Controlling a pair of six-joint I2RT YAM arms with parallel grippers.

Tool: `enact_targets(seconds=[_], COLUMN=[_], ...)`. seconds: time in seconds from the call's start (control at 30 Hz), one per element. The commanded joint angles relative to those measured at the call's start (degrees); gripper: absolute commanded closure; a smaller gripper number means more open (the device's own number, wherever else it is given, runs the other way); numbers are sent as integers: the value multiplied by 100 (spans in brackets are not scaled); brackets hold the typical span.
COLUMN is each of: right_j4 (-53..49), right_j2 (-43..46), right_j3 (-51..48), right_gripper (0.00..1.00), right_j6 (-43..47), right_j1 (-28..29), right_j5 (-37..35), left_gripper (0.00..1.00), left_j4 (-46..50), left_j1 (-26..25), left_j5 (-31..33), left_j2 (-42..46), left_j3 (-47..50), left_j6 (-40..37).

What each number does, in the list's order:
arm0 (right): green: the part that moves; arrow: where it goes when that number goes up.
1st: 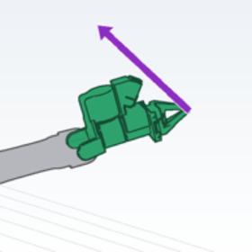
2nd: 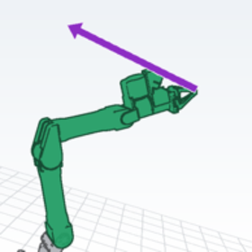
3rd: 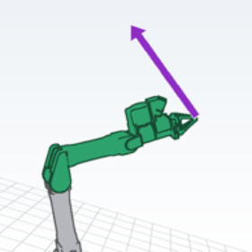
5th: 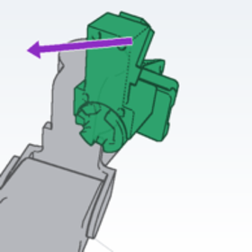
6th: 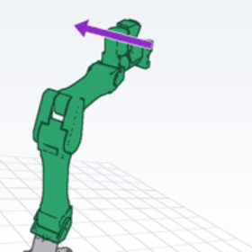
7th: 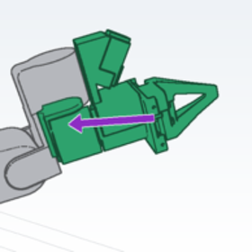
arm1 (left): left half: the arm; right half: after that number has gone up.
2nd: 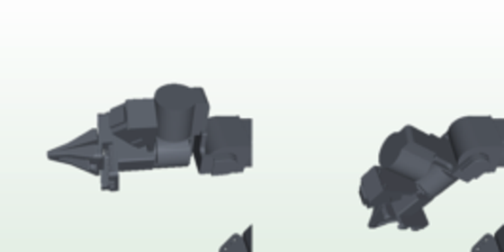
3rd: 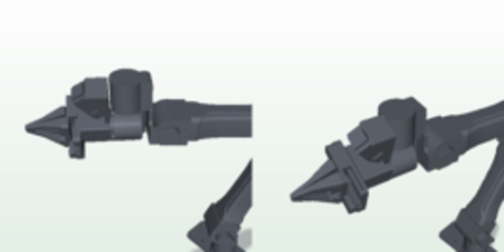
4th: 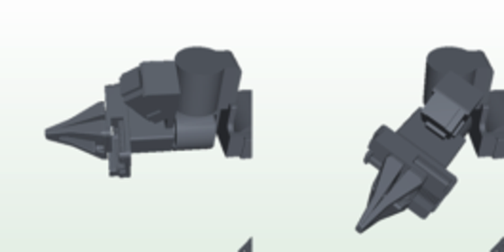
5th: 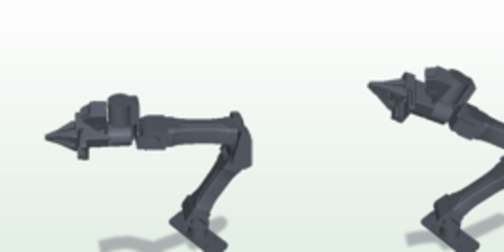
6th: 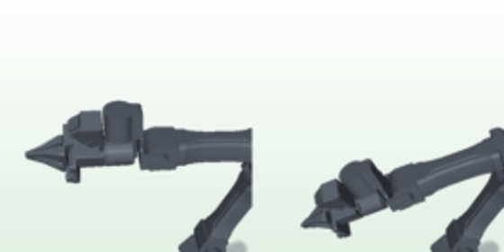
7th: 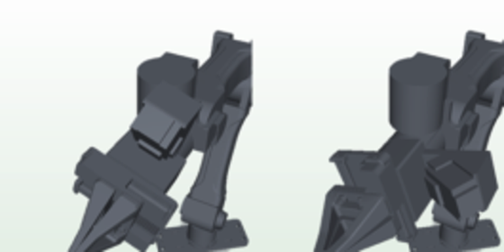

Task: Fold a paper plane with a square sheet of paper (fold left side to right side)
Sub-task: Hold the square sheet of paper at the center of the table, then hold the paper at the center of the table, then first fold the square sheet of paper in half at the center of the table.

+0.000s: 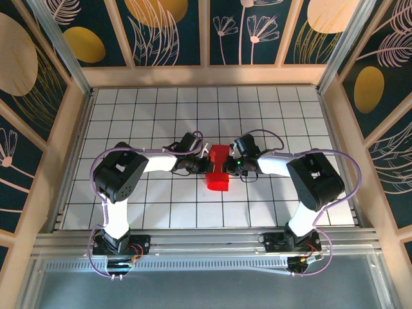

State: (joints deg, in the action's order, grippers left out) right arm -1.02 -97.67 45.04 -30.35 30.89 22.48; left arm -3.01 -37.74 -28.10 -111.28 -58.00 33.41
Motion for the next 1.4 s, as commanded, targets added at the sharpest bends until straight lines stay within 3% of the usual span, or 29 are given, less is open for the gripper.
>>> enact_targets(seconds=[0.0,0.47,0.63,0.97,1.37], right_j4=[120,964,954,363,50], right_j2=[285,-551,-884,-1206,-1396], right_j3=[93,712,839,796,897], right_gripper=[100,100,100,100,100], right_j6=[-10,-138,-121,-27,182], right_j1=[-38,-84,-64,-140,-241], right_j5=[129,468,517,-34,-211], left_gripper=[99,99,99,99,98], left_j4=[296,298,301,366,213], left_j1=[-23,-55,-67,-101,-407], left_j5=[259,288,313,280,81], left_j2=[-159,-195,-213,-55,601], left_j3=[52,56,54,193,1543], left_j6=[-71,-54,-54,-36,331])
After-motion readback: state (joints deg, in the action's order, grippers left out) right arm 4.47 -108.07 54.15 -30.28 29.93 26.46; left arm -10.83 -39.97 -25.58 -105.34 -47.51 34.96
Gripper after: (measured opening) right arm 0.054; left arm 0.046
